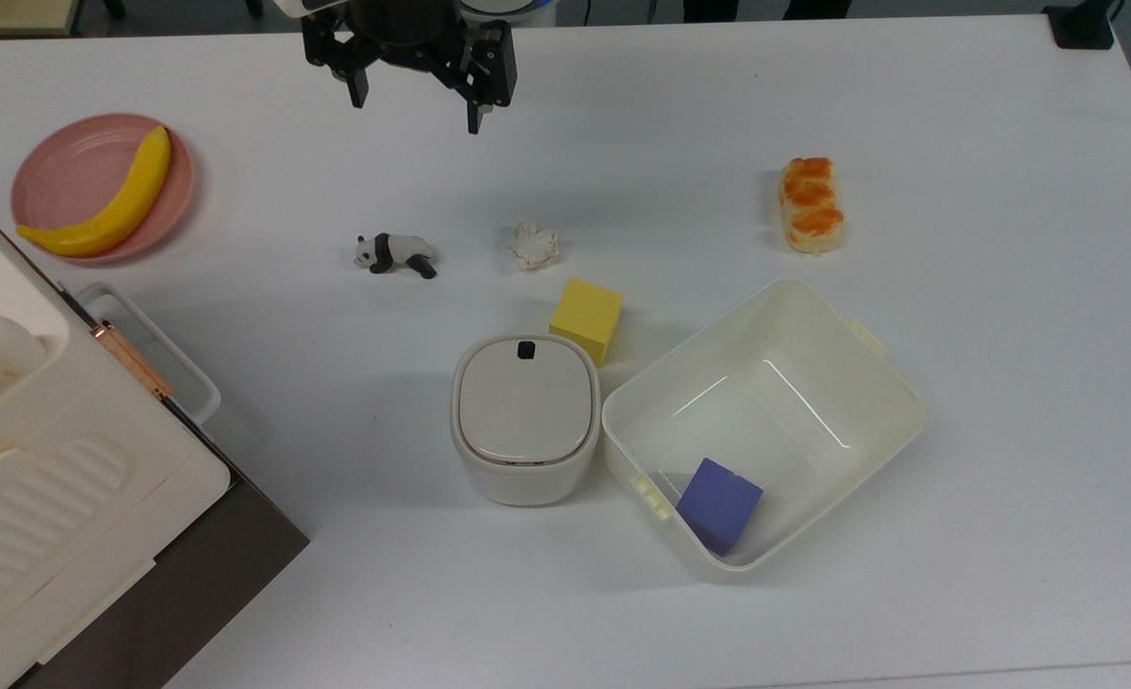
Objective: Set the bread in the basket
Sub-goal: 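Move the open gripper across the table toward the orange-topped bread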
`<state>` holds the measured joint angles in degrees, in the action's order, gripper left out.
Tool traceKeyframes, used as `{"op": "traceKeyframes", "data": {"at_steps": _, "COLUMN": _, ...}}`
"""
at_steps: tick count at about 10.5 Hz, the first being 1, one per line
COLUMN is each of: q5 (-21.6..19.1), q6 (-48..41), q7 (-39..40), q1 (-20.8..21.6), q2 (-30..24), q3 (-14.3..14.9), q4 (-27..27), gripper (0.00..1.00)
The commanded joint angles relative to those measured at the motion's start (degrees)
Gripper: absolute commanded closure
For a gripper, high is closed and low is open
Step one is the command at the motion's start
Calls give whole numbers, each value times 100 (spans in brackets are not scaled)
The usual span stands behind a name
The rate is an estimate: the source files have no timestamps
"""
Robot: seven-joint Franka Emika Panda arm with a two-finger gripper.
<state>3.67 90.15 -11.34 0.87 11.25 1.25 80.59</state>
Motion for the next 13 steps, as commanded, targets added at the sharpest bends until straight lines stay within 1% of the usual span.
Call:
{"op": "traceKeyframes", "data": {"at_steps": 1, "q5": -60, "q6": 402, "q7": 62, "q1": 175, "q2": -62, "q3": 42, "q4": -16, "gripper": 0}}
{"op": "traceKeyframes", "data": {"at_steps": 3, "q5": -147, "q6": 398, "q7": 123, "q1": 203, "q2": -175, "q3": 33, "q4": -8, "gripper": 0}}
{"op": "traceKeyframes", "data": {"at_steps": 4, "q5": -435, "q6": 398, "q7": 80, "q1": 194, "q2": -193, "q3": 51, "q4": -8, "gripper": 0}}
{"op": "traceKeyframes", "data": {"at_steps": 5, "q5": -638, "q6": 424, "q7": 88, "q1": 159, "q2": -202, "q3": 112, "q4": -17, "gripper": 0}}
{"op": "traceKeyframes", "data": {"at_steps": 7, "q5": -631, "q6": 450, "q7": 149, "q1": 80, "q2": -175, "q3": 130, "q4": -17, "gripper": 0}}
{"op": "traceKeyframes", "data": {"at_steps": 9, "q5": -596, "q6": 459, "q7": 263, "q1": -112, "q2": -149, "q3": 121, "q4": -8, "gripper": 0}}
{"op": "traceKeyframes", "data": {"at_steps": 10, "q5": -596, "q6": 459, "q7": 525, "q1": -113, "q2": -166, "q3": 121, "q4": -8, "gripper": 0}}
{"op": "traceKeyframes", "data": {"at_steps": 11, "q5": -622, "q6": 451, "q7": 623, "q1": -114, "q2": -167, "q3": 113, "q4": -8, "gripper": 0}}
{"op": "traceKeyframes", "data": {"at_steps": 13, "q5": -596, "q6": 459, "q7": 633, "q1": -52, "q2": -158, "q3": 86, "q4": 27, "gripper": 0}}
